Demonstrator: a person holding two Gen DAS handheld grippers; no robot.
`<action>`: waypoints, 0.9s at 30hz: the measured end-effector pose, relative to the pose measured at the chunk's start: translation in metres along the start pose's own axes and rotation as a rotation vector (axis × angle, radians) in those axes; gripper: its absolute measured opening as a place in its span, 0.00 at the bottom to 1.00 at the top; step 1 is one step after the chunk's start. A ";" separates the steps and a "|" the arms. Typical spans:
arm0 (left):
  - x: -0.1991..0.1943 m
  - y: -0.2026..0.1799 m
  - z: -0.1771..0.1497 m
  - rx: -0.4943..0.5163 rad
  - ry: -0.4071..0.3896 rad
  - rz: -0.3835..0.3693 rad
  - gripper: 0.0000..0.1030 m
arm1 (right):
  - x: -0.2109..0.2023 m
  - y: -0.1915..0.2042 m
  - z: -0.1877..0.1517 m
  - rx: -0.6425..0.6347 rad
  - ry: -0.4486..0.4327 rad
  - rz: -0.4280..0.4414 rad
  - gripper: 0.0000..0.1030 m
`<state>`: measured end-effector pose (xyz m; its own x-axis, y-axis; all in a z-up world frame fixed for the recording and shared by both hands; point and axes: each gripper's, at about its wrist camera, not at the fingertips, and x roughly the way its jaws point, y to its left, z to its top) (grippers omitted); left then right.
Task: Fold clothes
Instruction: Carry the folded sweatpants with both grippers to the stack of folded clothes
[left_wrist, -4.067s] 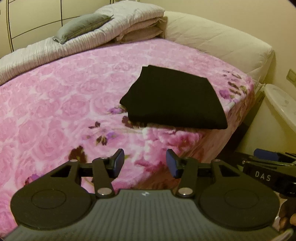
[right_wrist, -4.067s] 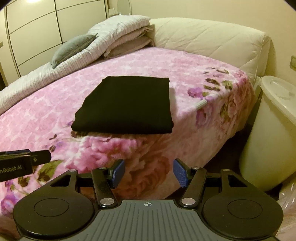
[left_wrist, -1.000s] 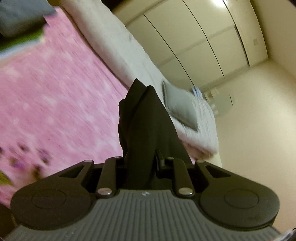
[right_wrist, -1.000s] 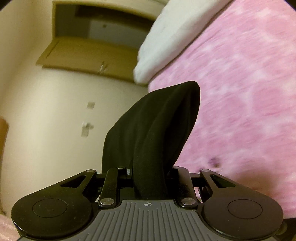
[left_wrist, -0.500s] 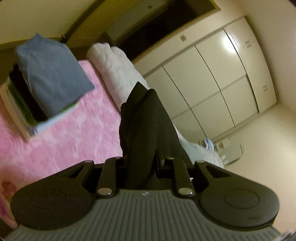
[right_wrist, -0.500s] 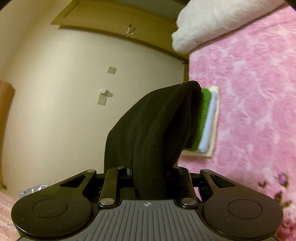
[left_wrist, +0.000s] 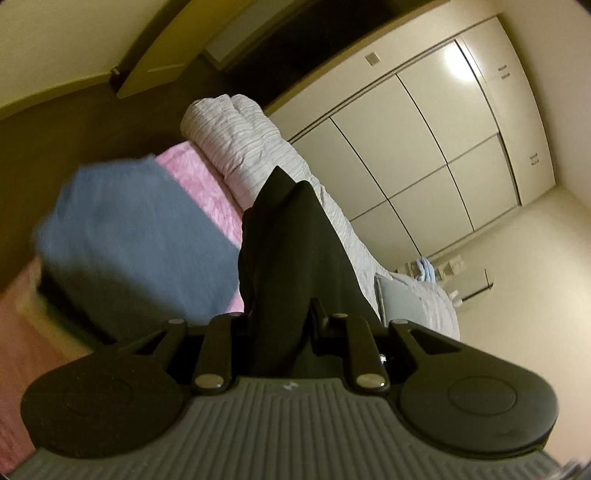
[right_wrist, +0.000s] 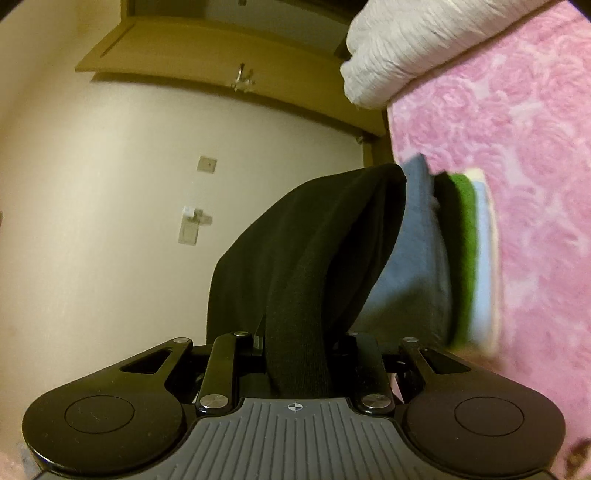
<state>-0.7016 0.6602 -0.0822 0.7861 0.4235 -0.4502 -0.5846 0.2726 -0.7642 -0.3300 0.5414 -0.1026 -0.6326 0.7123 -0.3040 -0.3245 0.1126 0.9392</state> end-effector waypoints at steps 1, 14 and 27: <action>0.005 0.006 0.013 0.008 0.004 -0.001 0.17 | 0.012 0.002 0.004 -0.003 -0.013 -0.001 0.23; 0.107 0.140 0.093 -0.077 0.124 0.230 0.30 | 0.138 -0.061 0.035 -0.045 -0.031 -0.375 0.68; 0.090 0.132 0.088 0.044 0.167 0.221 0.13 | 0.111 -0.050 -0.004 -0.107 -0.007 -0.406 0.21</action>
<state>-0.7254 0.8106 -0.1827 0.6583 0.3295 -0.6768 -0.7511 0.2282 -0.6195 -0.3863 0.6122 -0.1842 -0.4335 0.6298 -0.6445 -0.6182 0.3126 0.7212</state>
